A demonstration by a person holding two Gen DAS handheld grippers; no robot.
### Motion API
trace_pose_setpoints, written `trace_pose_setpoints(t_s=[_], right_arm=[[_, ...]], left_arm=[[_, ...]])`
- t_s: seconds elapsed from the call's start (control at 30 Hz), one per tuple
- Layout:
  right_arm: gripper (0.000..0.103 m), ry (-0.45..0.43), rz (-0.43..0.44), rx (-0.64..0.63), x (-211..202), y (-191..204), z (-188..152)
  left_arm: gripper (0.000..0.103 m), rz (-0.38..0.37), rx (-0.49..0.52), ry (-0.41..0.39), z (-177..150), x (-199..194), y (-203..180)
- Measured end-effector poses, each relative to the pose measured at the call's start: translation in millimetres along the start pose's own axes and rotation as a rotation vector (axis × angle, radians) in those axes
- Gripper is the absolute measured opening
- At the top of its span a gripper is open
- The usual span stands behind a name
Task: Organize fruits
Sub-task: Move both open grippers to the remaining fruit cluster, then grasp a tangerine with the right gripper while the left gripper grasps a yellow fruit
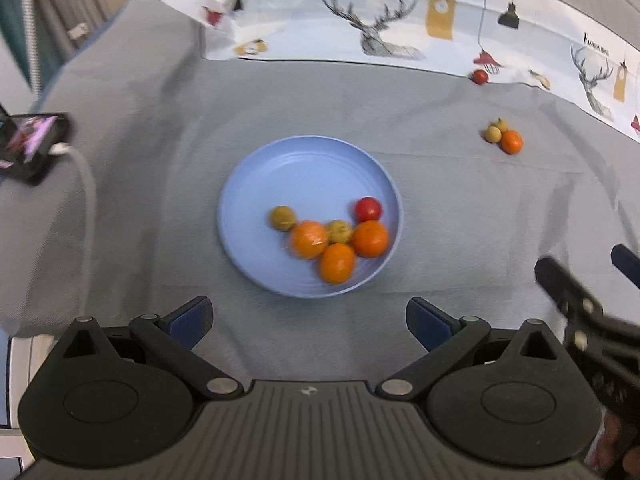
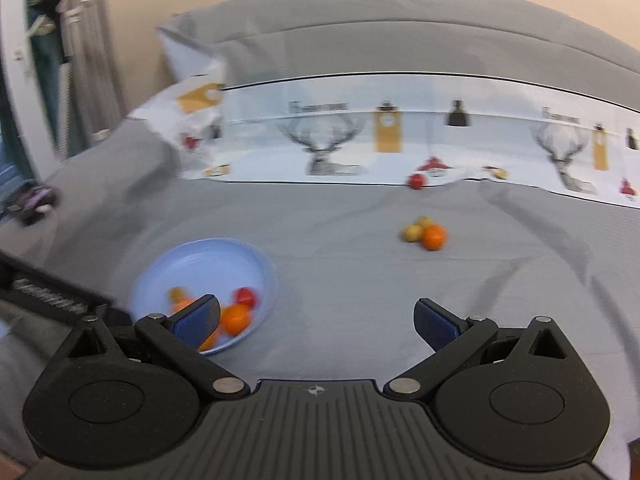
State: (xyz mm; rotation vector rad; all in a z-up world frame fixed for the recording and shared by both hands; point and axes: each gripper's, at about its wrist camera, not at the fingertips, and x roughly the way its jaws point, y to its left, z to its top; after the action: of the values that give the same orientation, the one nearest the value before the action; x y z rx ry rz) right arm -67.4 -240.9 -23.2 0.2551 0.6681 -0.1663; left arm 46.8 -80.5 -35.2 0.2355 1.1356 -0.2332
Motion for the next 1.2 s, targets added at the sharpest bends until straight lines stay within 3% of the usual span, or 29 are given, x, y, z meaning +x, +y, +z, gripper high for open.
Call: trace_pose_setpoints(t_s=[0.2, 0.4, 0.57, 0.73, 0.77, 0.8, 0.83, 0.9, 1.2], right_arm=[[0.102, -0.021, -0.142, 0.038, 51, -53, 6], [0.102, 0.01, -0.226, 0.037, 138, -114, 15], [0.102, 0.07, -0.221, 0.067, 211, -142, 18], [0.101, 0.073, -0.199, 0.064, 258, -148, 22], [0.099, 0.066, -0.194, 0.066, 265, -149, 24], [0.089, 0.051, -0.182, 0.07, 268, -150, 24], [0.064, 0.034, -0.16, 0.071, 270, -152, 25], [0.038, 0.006, -0.129, 0.059, 270, -155, 25], [0.039, 0.01, -0.335, 0.168, 268, -230, 22]], left_arm=[[0.103, -0.034, 0.044, 0.018, 49, 34, -43], [0.103, -0.011, 0.071, 0.023, 103, 80, -85], [0.103, 0.009, 0.117, 0.028, 137, 115, -117], [0.103, 0.023, 0.163, 0.041, 156, 151, -143], [0.103, 0.021, 0.17, 0.043, 159, 158, -149], [0.103, 0.015, 0.177, 0.047, 163, 165, -155], [0.103, 0.001, 0.185, 0.048, 167, 171, -162], [0.103, -0.022, 0.2, 0.046, 172, 181, -174], [0.103, -0.097, 0.272, 0.039, 189, 222, -238]])
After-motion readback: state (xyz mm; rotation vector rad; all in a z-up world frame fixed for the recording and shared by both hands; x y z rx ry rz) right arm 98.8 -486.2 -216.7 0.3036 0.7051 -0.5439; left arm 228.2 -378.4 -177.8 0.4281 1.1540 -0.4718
